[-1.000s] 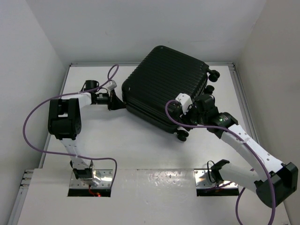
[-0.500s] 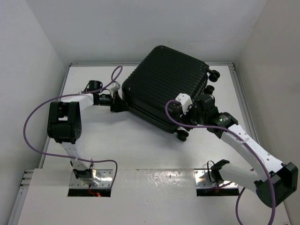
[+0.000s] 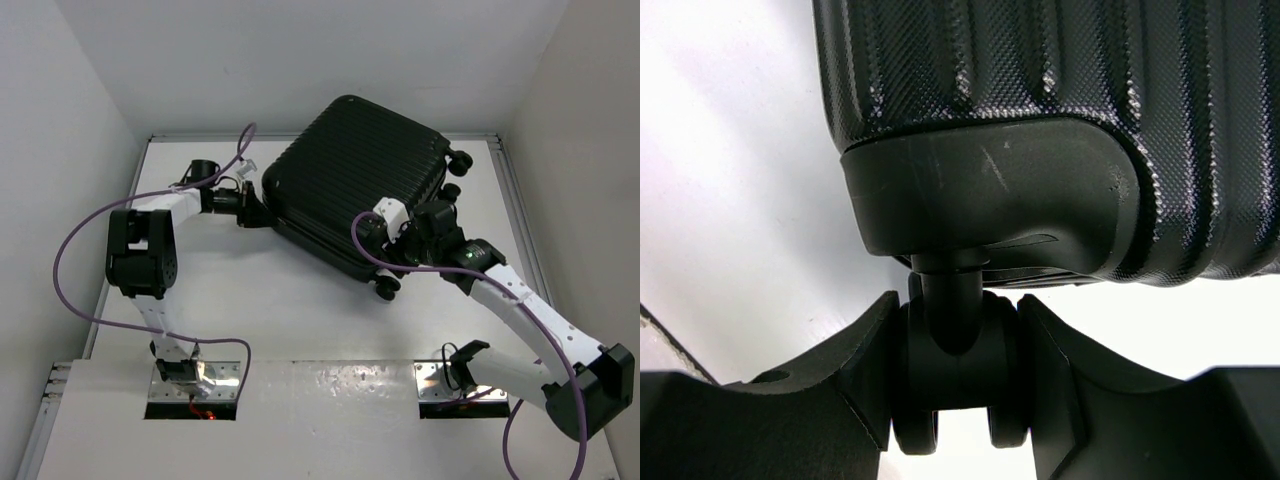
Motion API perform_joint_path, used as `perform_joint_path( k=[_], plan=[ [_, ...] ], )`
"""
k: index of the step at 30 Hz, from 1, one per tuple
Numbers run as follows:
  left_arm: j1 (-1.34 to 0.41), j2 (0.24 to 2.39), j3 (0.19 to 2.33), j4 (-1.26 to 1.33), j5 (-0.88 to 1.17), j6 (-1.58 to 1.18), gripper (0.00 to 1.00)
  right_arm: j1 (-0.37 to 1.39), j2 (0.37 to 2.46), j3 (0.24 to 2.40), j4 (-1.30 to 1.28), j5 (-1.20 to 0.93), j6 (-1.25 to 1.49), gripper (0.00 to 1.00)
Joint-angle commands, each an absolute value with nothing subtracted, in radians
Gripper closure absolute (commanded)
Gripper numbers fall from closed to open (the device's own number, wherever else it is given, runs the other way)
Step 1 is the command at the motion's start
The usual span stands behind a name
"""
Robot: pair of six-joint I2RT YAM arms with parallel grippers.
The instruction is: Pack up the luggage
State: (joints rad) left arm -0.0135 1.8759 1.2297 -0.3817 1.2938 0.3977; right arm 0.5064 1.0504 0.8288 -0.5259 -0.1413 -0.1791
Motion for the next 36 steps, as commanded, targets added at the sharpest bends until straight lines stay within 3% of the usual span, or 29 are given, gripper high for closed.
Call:
perform_joint_path(
  k=[1, 7, 8, 9, 10, 16, 22, 26, 36],
  plan=[
    [-0.025, 1.885, 1.276, -0.307, 1.149, 0.286, 0.7, 0.511, 1.072, 0.816, -0.638, -0.127, -0.16, 1.0],
    [-0.002, 1.812, 1.217, -0.273, 1.005, 0.166, 0.45, 0.509, 1.074, 0.807, -0.618, -0.126, -0.157, 1.0],
    [-0.002, 1.812, 1.216, -0.262, 1.005, 0.154, 0.39, 0.506, 1.077, 0.805, -0.612, -0.13, -0.156, 1.0],
    [-0.002, 1.812, 1.204, -0.227, 1.018, 0.122, 0.24, 0.508, 1.075, 0.804, -0.609, -0.133, -0.153, 1.0],
    [-0.002, 1.812, 1.204, -0.21, 1.019, 0.109, 0.22, 0.508, 1.084, 0.804, -0.606, -0.135, -0.153, 1.0],
    [-0.011, 1.825, 1.207, -0.092, 0.979, 0.038, 0.31, 0.511, 1.091, 0.816, -0.604, -0.141, -0.16, 1.0],
    [-0.011, 1.864, 1.255, -0.083, 0.989, 0.038, 0.52, 0.505, 1.091, 0.813, -0.609, -0.146, -0.161, 1.0],
    [-0.034, 1.864, 1.264, -0.097, 0.999, 0.038, 0.52, 0.506, 1.091, 0.815, -0.607, -0.146, -0.16, 1.0],
    [-0.074, 1.839, 1.241, -0.074, 0.881, 0.037, 0.66, 0.506, 1.088, 0.808, -0.603, -0.158, -0.167, 1.0]
  ],
)
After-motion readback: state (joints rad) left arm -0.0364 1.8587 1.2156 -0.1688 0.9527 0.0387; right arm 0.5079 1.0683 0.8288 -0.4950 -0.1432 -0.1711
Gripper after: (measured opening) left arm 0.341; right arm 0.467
